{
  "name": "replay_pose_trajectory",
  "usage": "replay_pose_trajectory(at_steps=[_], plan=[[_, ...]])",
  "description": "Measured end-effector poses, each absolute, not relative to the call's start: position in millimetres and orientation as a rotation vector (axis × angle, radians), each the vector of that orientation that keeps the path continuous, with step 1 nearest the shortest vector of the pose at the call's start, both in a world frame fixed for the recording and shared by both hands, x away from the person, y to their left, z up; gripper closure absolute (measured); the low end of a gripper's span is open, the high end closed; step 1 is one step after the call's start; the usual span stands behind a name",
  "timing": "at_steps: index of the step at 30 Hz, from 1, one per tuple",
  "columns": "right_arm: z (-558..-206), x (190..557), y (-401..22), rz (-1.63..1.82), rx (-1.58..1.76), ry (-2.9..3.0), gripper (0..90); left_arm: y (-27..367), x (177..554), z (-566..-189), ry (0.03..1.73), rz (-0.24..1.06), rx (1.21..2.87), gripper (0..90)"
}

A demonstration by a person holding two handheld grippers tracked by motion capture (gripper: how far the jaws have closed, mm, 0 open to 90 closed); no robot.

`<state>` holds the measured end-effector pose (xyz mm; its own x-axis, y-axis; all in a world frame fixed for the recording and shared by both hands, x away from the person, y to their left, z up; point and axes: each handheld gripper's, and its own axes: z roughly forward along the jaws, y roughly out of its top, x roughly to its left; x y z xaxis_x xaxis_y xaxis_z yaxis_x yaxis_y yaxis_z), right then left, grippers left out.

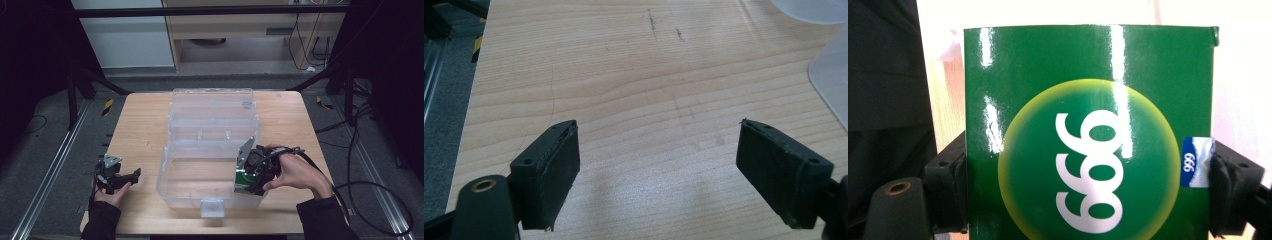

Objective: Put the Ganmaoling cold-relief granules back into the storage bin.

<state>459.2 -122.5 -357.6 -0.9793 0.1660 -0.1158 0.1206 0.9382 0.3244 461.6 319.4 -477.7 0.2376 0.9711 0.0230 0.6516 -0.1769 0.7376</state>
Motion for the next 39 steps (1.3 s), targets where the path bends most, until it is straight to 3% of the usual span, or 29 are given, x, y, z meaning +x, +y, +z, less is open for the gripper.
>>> replay_pose_trajectory(at_steps=[14, 32, 39], plan=[[-363, 460, -117, 0.475, 0.243, 2.958, 16.0, 319, 462, -478, 1.482, 0.678, 1.909, 16.9], [-396, 467, -120, 0.451, 0.267, 2.981, 13.8, 319, 462, -478, 1.482, 0.676, 1.914, 16.9], [-388, 467, -124, 0.536, 0.292, 2.943, 16.4, 320, 462, -478, 1.482, 0.675, 1.913, 16.9]])
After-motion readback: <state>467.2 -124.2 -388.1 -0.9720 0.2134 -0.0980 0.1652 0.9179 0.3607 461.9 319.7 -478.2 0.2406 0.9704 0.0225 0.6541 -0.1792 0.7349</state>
